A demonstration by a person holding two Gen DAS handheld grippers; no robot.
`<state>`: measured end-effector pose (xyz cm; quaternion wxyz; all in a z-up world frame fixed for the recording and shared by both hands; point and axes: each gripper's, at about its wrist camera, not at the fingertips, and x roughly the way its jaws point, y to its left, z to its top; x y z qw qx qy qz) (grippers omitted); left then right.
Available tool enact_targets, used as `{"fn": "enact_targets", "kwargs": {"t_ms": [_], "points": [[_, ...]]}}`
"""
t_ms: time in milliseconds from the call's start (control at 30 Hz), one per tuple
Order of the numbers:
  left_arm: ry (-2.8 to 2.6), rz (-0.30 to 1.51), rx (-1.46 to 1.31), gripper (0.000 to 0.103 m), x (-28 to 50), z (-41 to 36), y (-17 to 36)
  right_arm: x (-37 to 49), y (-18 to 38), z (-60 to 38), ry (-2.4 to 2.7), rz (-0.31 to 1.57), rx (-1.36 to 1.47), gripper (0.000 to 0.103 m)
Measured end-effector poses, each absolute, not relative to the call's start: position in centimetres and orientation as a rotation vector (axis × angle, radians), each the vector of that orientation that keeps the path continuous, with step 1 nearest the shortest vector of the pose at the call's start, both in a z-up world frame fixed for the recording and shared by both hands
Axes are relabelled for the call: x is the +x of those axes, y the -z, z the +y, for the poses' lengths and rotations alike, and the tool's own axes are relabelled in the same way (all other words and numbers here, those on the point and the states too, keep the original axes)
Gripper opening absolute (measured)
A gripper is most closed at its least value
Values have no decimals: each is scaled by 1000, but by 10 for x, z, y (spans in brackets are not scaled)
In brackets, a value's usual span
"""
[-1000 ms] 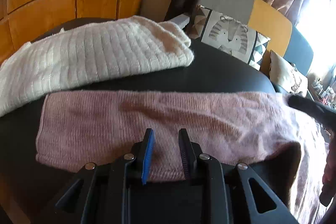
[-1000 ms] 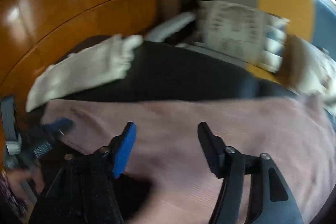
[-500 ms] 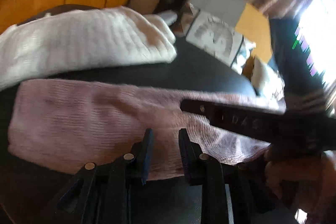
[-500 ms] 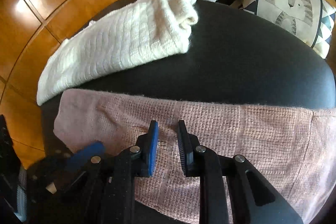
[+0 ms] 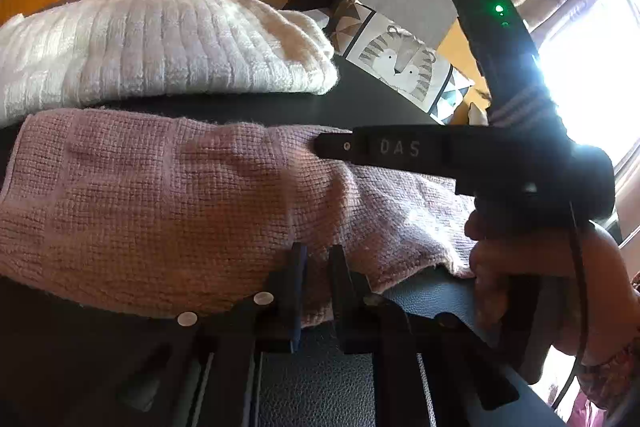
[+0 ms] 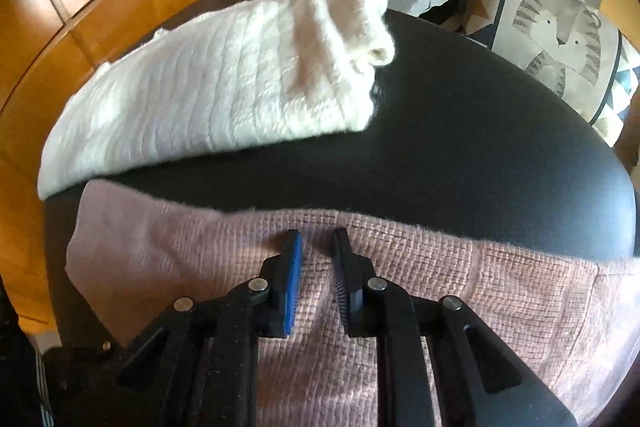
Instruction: Fold clothes
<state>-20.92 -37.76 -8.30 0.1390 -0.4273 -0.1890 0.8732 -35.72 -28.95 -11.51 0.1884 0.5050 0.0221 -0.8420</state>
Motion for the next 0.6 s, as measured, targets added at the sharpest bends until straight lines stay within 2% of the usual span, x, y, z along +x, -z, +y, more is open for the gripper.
{"fn": "enact_targets", "kwargs": {"t_ms": [200, 433, 600], "points": [[-2541, -647, -1241, 13, -209, -388, 75, -339, 91, -251, 2384, -160, 1358, 16], [-2715, -582, -1318, 13, -234, -425, 74, -301, 105, -255, 2326, -51, 1427, 19], [-2760, -437, -1340, 12, -235, -439, 74, -288, 114, -273, 2380, 22, 1345, 20]]}}
